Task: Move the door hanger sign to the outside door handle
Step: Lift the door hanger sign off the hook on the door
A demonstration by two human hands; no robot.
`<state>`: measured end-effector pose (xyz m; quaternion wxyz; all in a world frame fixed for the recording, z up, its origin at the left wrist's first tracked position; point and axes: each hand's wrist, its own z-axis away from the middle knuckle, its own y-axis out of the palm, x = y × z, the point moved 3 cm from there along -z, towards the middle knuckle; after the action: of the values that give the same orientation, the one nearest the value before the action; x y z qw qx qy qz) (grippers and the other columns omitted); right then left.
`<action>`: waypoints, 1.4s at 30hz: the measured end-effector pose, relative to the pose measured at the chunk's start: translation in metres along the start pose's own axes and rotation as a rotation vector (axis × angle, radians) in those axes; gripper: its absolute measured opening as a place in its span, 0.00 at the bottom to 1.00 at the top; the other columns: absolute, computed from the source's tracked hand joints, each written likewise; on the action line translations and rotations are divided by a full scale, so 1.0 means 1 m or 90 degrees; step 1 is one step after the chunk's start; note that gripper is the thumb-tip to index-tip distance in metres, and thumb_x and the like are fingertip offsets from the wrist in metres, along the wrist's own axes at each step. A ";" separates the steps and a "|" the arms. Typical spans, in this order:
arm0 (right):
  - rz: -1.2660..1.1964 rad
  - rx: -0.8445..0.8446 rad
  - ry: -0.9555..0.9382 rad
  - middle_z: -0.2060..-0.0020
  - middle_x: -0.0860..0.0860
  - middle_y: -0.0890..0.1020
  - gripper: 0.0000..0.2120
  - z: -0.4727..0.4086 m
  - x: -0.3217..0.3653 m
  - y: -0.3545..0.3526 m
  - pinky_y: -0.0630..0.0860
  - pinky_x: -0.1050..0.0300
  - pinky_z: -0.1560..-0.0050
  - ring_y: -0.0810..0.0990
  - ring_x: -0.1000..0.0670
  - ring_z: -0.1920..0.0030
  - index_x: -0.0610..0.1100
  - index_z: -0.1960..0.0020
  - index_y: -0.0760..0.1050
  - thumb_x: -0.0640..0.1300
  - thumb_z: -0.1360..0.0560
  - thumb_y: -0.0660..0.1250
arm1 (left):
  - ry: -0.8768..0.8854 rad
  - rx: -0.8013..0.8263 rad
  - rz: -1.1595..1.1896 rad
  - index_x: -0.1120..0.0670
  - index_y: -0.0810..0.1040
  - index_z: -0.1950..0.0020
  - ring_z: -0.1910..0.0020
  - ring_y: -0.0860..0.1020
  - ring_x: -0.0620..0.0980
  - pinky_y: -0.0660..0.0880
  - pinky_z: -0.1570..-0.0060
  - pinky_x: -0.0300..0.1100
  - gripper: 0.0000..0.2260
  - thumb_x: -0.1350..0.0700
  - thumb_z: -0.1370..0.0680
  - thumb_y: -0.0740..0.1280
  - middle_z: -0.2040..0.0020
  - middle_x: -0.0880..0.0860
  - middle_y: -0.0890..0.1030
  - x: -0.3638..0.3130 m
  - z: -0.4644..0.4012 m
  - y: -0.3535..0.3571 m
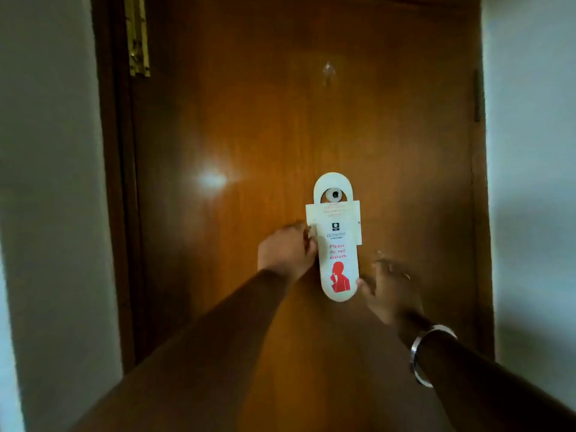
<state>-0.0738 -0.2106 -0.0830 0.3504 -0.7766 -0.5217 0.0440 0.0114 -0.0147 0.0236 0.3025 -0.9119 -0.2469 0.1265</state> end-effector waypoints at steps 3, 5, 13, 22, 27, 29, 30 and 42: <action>-0.110 0.027 0.035 0.56 0.53 0.85 0.14 -0.012 0.002 0.009 0.71 0.68 0.68 0.79 0.58 0.65 0.52 0.54 0.74 0.62 0.23 0.63 | -0.064 -0.052 0.076 0.52 0.80 0.43 0.58 0.79 0.48 0.76 0.62 0.43 0.13 0.46 0.19 0.63 0.51 0.51 0.84 -0.012 -0.045 -0.002; -0.119 0.021 0.068 0.60 0.53 0.85 0.18 -0.019 0.007 0.015 0.67 0.70 0.75 0.77 0.59 0.71 0.50 0.58 0.74 0.64 0.23 0.61 | -0.093 -0.096 0.121 0.52 0.81 0.45 0.57 0.81 0.50 0.81 0.58 0.46 0.11 0.46 0.19 0.65 0.53 0.51 0.84 -0.018 -0.071 -0.013; -0.293 0.003 0.154 0.51 0.49 0.84 0.17 -0.024 0.009 0.040 0.69 0.73 0.74 0.79 0.58 0.64 0.46 0.52 0.72 0.60 0.25 0.69 | -0.206 -0.020 0.232 0.53 0.82 0.51 0.64 0.85 0.49 0.85 0.60 0.48 0.10 0.48 0.25 0.74 0.61 0.50 0.85 -0.002 -0.121 -0.007; -0.455 0.106 0.186 0.48 0.49 0.83 0.10 -0.024 0.012 0.046 0.79 0.60 0.61 0.82 0.49 0.53 0.46 0.51 0.72 0.50 0.24 0.70 | -0.220 0.040 0.295 0.54 0.82 0.61 0.76 0.81 0.43 0.74 0.78 0.35 0.08 0.53 0.23 0.73 0.68 0.51 0.84 -0.002 -0.124 0.000; -0.539 0.198 0.198 0.41 0.44 0.81 0.06 -0.024 0.014 0.042 0.81 0.52 0.46 0.80 0.43 0.39 0.43 0.48 0.74 0.44 0.21 0.67 | -0.190 0.083 0.398 0.57 0.80 0.54 0.73 0.77 0.49 0.72 0.76 0.38 0.09 0.53 0.19 0.68 0.68 0.55 0.81 -0.002 -0.106 0.000; -0.552 0.169 0.202 0.41 0.45 0.81 0.13 -0.024 0.015 0.031 0.83 0.55 0.52 0.82 0.43 0.41 0.41 0.42 0.69 0.45 0.22 0.69 | -0.168 0.083 0.421 0.56 0.77 0.55 0.71 0.74 0.49 0.71 0.76 0.38 0.09 0.52 0.18 0.66 0.67 0.53 0.77 -0.001 -0.098 -0.003; -0.558 0.150 0.210 0.43 0.46 0.80 0.16 -0.025 0.015 0.026 0.83 0.58 0.57 0.83 0.44 0.44 0.44 0.42 0.66 0.45 0.23 0.70 | -0.157 0.090 0.431 0.56 0.76 0.54 0.68 0.74 0.50 0.73 0.73 0.39 0.09 0.52 0.18 0.65 0.65 0.54 0.77 -0.001 -0.097 -0.005; -0.508 0.219 0.178 0.49 0.47 0.84 0.05 -0.023 0.033 -0.015 0.74 0.60 0.61 0.82 0.50 0.52 0.46 0.52 0.75 0.46 0.19 0.64 | -0.196 0.039 0.577 0.57 0.73 0.51 0.54 0.81 0.57 0.79 0.65 0.43 0.09 0.51 0.17 0.63 0.47 0.61 0.81 0.012 -0.065 -0.038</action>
<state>-0.0606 -0.1917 -0.0468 0.5308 -0.4441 -0.7128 -0.1136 0.0324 -0.0132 0.0971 0.2035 -0.8889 0.1377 0.3867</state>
